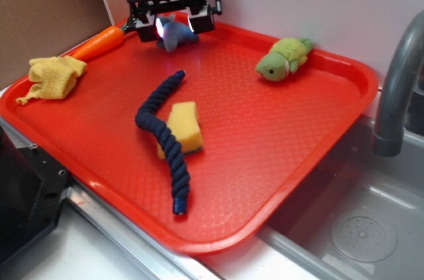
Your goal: Grab the gray animal.
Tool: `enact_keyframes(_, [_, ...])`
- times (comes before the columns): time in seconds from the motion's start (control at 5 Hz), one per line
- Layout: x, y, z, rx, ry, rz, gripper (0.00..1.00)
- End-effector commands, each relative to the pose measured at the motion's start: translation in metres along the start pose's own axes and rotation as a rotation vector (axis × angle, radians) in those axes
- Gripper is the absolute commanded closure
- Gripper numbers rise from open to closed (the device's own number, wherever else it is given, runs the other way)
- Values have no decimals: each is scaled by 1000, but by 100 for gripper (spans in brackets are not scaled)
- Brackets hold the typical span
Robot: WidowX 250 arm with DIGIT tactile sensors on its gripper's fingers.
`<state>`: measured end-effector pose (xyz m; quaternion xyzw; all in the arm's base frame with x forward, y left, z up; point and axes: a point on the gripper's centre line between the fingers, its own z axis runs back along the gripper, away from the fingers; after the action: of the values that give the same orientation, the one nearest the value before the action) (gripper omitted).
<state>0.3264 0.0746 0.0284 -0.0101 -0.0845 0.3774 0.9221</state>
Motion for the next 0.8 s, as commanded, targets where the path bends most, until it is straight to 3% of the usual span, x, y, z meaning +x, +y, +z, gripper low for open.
enact_keyframes(0.0, [-9, 32, 26, -61, 107, 40, 100])
enact_keyframes(0.2, [-31, 28, 67, -84, 111, -37, 100])
enact_keyframes(0.4, [-55, 8, 120, -42, 91, -205, 100])
enact_keyframes(0.6, [-70, 1, 150, -45, 64, -360, 100])
